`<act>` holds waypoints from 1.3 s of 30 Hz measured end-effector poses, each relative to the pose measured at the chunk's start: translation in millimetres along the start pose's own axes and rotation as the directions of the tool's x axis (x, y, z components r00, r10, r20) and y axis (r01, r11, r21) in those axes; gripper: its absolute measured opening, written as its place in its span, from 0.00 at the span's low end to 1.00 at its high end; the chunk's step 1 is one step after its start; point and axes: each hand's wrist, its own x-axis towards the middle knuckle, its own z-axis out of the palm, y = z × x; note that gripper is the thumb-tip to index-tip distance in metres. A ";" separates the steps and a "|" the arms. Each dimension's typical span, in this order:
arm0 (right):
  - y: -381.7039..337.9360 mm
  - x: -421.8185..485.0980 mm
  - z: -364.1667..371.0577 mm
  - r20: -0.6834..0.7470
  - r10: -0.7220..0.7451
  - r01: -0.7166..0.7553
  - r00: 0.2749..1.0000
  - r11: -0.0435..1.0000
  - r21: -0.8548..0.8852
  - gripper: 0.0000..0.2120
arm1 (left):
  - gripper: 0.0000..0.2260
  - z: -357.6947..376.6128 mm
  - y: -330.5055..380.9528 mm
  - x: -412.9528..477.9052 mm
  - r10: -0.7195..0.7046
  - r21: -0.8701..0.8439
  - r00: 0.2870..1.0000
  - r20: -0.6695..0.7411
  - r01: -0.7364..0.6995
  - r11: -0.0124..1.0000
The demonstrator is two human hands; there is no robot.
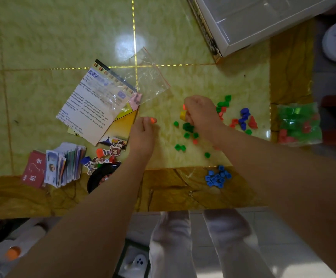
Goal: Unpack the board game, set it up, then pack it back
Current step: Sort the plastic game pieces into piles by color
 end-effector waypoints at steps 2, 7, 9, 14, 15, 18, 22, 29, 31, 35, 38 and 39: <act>0.3 -9.2 -10.9 0.063 0.123 -0.134 0.990 0.968 0.214 0.13 | 0.12 3.4 6.4 -5.7 -0.069 -0.161 0.996 0.062 0.079 0.984; 22.6 -32.8 -34.8 0.156 0.207 -0.258 0.966 0.827 0.500 0.17 | 0.14 16.3 25.7 -29.1 -0.155 -0.358 0.967 0.204 0.221 0.907; 34.4 -42.8 -42.3 0.154 0.205 -0.256 0.967 0.801 0.542 0.18 | 0.14 24.7 30.2 -39.7 -0.157 -0.368 0.962 0.224 0.233 0.900; 72.8 -71.0 -88.2 0.172 0.175 -0.241 0.969 0.804 0.544 0.14 | 0.20 67.2 35.6 -80.8 -0.125 -0.329 0.912 0.392 0.265 0.906; 85.1 -76.2 -101.0 0.170 0.174 -0.238 0.970 0.821 0.520 0.10 | 0.20 78.0 33.4 -91.2 -0.101 -0.313 0.899 0.426 0.251 0.916; 120.4 -90.6 -136.8 0.143 0.196 -0.239 0.970 0.874 0.424 0.11 | 0.15 110.3 25.0 -118.5 -0.062 -0.260 0.854 0.516 0.225 0.939; 163.4 -105.9 -171.8 0.001 0.215 -0.214 0.977 0.973 0.089 0.12 | 0.12 161.0 7.0 -149.6 -0.145 -0.089 0.843 0.518 0.221 0.971; 204.3 -101.2 -177.8 -0.117 -0.103 0.050 0.988 0.921 -0.387 0.06 | 0.09 218.0 -21.9 -171.5 0.139 0.515 0.854 0.501 -0.423 0.745; 209.7 -94.9 -173.0 -0.117 -0.233 0.150 0.965 0.863 -0.483 0.05 | 0.08 225.3 -26.8 -170.5 0.259 0.592 0.828 0.498 -0.543 0.596; 224.7 -86.7 -165.2 -0.066 -0.468 0.325 0.881 0.702 -0.633 0.05 | 0.13 232.5 -46.6 -160.2 0.424 0.704 0.736 0.528 -0.658 0.265; 244.1 -80.2 -159.6 -0.033 -0.591 0.404 0.806 0.591 -0.698 0.08 | 0.13 232.7 -58.9 -157.6 0.594 0.716 0.664 0.455 -0.669 0.200; 250.2 -79.1 -159.1 -0.043 -0.619 0.413 0.784 0.572 -0.709 0.08 | 0.10 232.2 -62.3 -157.2 0.647 0.707 0.635 0.423 -0.678 0.203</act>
